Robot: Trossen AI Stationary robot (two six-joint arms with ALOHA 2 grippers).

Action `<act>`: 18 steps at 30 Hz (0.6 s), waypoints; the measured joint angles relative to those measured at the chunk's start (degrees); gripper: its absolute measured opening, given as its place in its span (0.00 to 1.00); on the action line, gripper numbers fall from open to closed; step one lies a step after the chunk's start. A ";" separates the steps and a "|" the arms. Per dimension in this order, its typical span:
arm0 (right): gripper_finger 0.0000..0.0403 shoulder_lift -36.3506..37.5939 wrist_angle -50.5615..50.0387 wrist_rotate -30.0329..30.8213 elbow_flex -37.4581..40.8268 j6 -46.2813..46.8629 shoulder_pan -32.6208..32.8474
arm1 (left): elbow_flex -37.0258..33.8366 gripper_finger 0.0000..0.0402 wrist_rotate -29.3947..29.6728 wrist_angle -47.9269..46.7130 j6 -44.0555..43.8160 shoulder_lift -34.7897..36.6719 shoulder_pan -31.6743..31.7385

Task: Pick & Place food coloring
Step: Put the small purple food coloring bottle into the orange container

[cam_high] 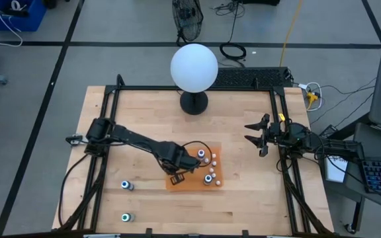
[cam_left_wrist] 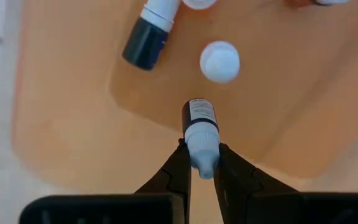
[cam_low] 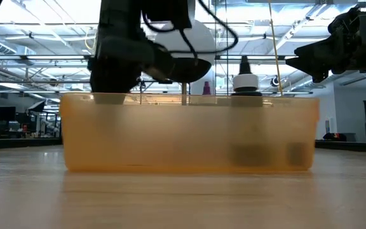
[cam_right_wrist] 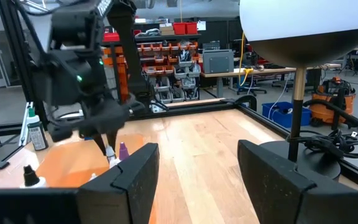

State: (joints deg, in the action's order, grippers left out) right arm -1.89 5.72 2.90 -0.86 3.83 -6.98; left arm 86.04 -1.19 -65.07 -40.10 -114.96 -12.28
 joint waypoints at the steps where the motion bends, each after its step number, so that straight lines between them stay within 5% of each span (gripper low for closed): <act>1: 0.52 0.00 0.00 0.00 0.02 0.00 0.02 | -0.83 0.12 -0.53 1.01 -0.02 0.00 0.22; 9: 0.52 0.00 0.00 0.00 0.01 0.00 0.02 | -2.26 0.13 -1.81 2.64 -0.43 -0.02 1.12; 18: 0.52 0.00 0.00 0.00 0.02 0.01 0.02 | -1.08 0.44 -1.50 1.69 -0.43 -0.02 1.12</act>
State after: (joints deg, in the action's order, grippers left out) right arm -1.89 5.72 2.90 -0.84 3.84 -6.96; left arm 84.96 -2.69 -63.38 -40.52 -114.98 -11.16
